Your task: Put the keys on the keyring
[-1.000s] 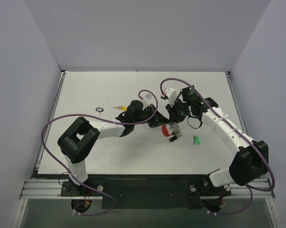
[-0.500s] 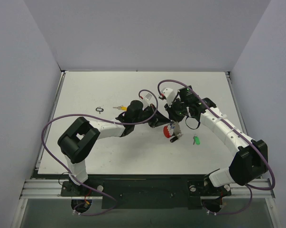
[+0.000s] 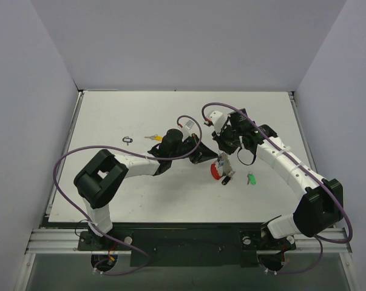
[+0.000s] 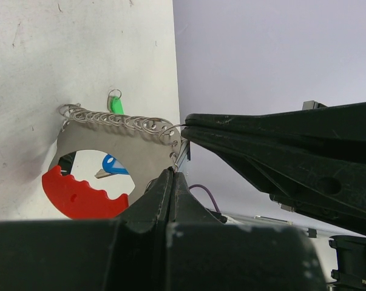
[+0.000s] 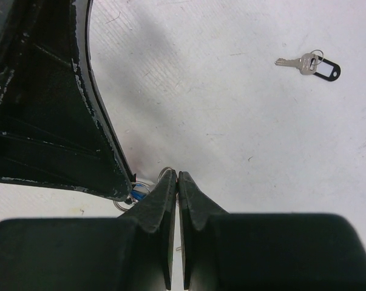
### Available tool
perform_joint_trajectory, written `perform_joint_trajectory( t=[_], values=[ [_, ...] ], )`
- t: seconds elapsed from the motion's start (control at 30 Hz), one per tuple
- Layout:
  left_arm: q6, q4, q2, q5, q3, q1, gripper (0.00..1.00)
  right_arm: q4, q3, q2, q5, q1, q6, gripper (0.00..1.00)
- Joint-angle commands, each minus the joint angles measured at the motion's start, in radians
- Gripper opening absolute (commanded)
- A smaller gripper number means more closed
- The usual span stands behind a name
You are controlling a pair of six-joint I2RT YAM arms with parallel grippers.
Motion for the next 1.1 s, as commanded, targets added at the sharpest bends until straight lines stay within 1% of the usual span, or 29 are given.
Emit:
perform_joint_trajectory(
  t=[0.0,0.17,0.33,0.4,0.57,0.67,0.77,0.9,1.0,1.07],
  values=[
    [-0.01,0.063,-0.007,0.005,-0.003,0.005,0.0,-0.026,0.026,-0.025,0.011,0.0,-0.004,0.0],
    [-0.023,0.109,-0.007,0.014,-0.021,0.005,0.0,-0.022,0.031,-0.02,-0.076,-0.016,0.045,0.0],
    [-0.019,0.121,-0.025,0.008,-0.044,0.006,0.0,-0.022,0.037,-0.002,-0.153,-0.039,0.091,0.0],
    [-0.017,0.127,-0.033,0.007,-0.06,0.006,0.04,-0.02,0.039,0.002,-0.168,-0.047,0.1,0.0],
    [-0.005,0.149,-0.06,-0.001,-0.095,0.014,0.21,-0.02,0.031,0.008,-0.211,-0.065,0.109,0.0],
    [0.045,0.138,-0.106,-0.016,-0.123,0.017,0.28,-0.02,0.025,0.009,-0.251,-0.074,0.11,0.0],
    [0.104,0.112,-0.158,-0.056,-0.15,0.028,0.31,-0.011,0.016,0.009,-0.268,-0.077,0.111,0.0],
    [0.231,0.069,-0.246,-0.099,-0.176,0.029,0.36,-0.006,0.008,0.011,-0.288,-0.077,0.11,0.0],
    [0.308,0.101,-0.275,-0.136,-0.202,0.029,0.4,0.003,-0.001,0.003,-0.306,-0.077,0.108,0.0],
    [0.374,0.146,-0.278,-0.148,-0.221,0.029,0.4,0.006,-0.007,-0.003,-0.314,-0.076,0.106,0.0]
  ],
)
